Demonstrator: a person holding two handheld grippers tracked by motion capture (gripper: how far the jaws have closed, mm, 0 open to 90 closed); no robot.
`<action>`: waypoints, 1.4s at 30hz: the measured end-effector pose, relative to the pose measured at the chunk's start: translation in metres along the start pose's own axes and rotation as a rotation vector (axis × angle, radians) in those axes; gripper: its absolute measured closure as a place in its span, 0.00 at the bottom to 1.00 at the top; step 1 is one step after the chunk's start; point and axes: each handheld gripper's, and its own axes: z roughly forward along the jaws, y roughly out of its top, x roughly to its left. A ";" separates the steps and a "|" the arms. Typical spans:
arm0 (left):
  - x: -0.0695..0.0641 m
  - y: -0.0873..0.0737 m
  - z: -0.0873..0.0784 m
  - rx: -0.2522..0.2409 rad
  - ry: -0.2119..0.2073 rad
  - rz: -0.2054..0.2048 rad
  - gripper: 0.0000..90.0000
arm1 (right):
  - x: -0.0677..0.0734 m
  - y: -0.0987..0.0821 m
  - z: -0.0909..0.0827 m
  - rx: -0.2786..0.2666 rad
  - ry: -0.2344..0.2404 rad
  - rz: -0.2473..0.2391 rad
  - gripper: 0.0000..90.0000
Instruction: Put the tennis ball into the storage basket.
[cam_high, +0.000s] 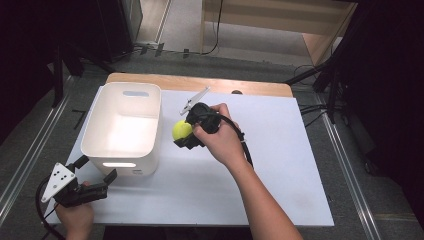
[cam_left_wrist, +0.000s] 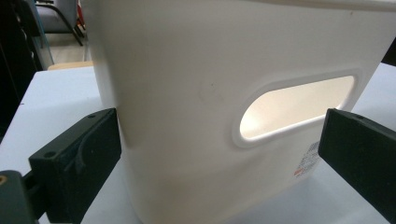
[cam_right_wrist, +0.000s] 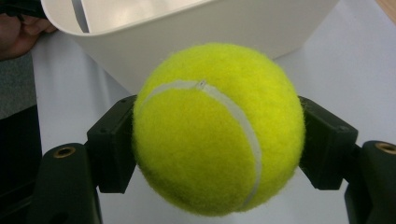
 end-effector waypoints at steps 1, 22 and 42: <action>0.000 0.000 0.000 0.000 0.000 0.000 0.00 | 0.001 0.001 0.000 0.002 0.000 0.003 0.26; 0.001 0.000 0.000 -0.005 -0.005 -0.005 0.00 | 0.009 0.028 0.002 -0.005 0.018 -0.052 0.26; 0.002 0.001 0.000 -0.002 -0.010 -0.011 0.00 | 0.020 0.055 0.008 -0.016 0.043 -0.084 0.26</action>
